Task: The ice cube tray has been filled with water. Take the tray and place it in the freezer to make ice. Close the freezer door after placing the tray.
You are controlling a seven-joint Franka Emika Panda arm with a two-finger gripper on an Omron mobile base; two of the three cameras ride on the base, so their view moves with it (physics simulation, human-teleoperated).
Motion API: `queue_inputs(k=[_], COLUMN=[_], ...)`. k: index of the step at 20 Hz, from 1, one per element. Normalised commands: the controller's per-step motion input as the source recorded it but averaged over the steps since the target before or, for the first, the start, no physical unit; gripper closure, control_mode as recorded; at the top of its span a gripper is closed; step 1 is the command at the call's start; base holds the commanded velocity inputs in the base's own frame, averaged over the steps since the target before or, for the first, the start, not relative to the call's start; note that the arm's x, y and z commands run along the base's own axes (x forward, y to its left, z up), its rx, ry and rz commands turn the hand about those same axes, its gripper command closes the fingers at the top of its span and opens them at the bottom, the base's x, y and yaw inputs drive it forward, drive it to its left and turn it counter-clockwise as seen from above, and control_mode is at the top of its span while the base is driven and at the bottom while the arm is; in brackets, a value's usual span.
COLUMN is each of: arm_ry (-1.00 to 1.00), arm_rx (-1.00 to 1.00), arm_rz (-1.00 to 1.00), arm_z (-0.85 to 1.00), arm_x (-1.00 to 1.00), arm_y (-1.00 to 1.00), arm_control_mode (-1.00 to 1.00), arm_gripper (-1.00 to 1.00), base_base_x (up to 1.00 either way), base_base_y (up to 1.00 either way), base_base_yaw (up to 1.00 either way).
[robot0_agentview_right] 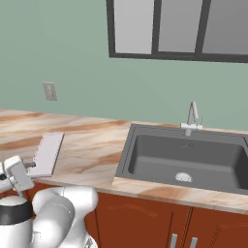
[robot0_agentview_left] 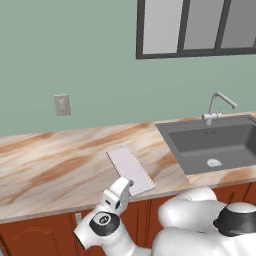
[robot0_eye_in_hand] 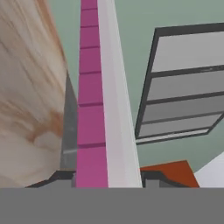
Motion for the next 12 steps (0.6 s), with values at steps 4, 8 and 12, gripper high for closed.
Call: queue_inputs(k=[4, 8, 12], arm_ry=[-0.04, -0.14, -0.17], arm_rx=[-0.03, -0.12, -0.15], arm_rz=[-0.16, -0.2, -0.21], arm_z=[0.46, 0.49, 0.51], arm_x=[0.0, 0.0, 0.01], arm_y=[-0.44, -0.51, -0.5], arm_control_mode=[-1.0, -1.0, -1.0], arm_gripper=[1.0, 1.0, 1.0], base_base_x=[0.0, 0.0, 0.0], base_base_y=[0.0, 0.0, 0.0], base_base_yaw=[0.0, 0.0, 0.0])
